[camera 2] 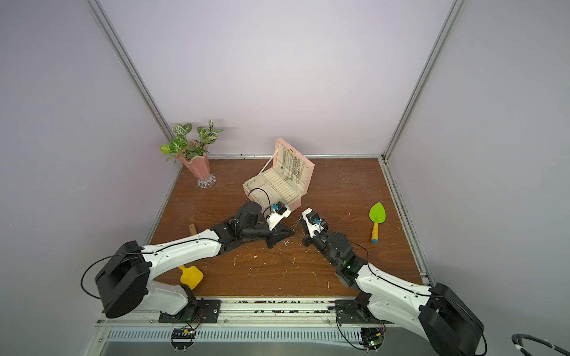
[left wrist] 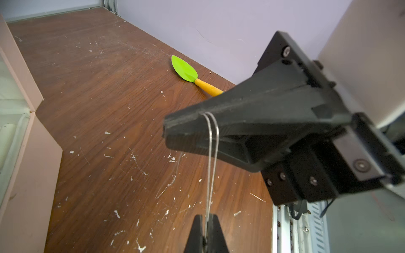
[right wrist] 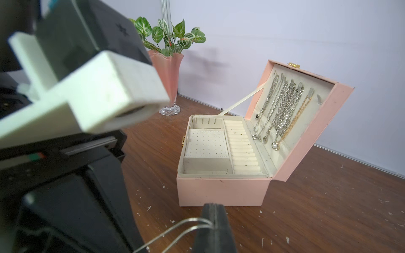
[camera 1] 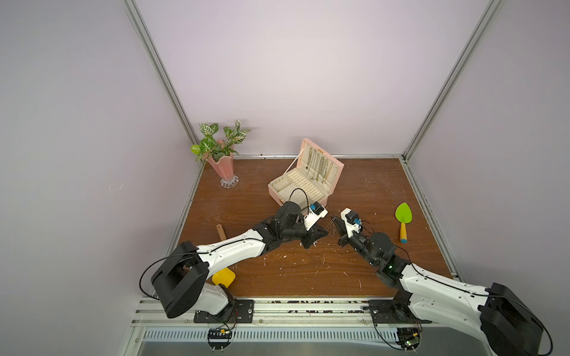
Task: Put jewelry chain into jewelry box
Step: Pick up the necklace from the center of the board, then move the jewelry box to the center of the board.
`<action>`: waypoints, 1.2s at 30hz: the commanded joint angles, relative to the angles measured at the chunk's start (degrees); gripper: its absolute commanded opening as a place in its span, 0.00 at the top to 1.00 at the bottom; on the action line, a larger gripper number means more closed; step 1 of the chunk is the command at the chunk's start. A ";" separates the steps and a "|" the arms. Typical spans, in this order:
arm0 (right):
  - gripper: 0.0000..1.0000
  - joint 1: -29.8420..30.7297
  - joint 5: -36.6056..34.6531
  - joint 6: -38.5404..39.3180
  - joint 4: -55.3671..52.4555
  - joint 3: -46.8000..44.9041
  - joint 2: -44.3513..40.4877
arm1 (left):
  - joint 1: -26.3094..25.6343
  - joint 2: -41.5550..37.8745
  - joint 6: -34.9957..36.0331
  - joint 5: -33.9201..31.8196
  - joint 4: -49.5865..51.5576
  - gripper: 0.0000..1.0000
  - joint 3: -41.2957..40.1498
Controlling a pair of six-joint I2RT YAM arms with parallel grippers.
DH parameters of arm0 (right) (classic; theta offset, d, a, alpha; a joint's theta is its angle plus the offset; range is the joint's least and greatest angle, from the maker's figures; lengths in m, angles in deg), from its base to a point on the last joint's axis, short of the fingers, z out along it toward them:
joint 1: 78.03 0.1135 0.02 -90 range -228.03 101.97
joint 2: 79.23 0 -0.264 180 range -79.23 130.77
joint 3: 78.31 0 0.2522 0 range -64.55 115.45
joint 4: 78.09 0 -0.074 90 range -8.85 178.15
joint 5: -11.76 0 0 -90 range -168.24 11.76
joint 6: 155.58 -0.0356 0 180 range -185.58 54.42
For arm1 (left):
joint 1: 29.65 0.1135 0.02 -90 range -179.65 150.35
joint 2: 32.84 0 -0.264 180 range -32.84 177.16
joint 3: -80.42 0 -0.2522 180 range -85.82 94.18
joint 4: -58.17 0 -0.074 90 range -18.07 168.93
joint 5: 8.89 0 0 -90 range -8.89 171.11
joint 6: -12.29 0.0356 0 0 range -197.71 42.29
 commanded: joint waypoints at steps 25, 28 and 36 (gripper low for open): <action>1.00 -0.05 -12.27 5.74 -21.54 12.59 5.96 | 14.61 0.67 1.93 -19.86 -1.88 0.33 3.51; 0.99 -0.08 -11.56 4.86 -21.55 12.61 5.73 | 18.36 5.79 4.33 -22.51 1.84 0.35 9.35; 0.99 -0.07 -10.81 3.69 -21.54 12.69 5.89 | 25.45 23.73 10.54 -24.72 15.14 0.39 30.10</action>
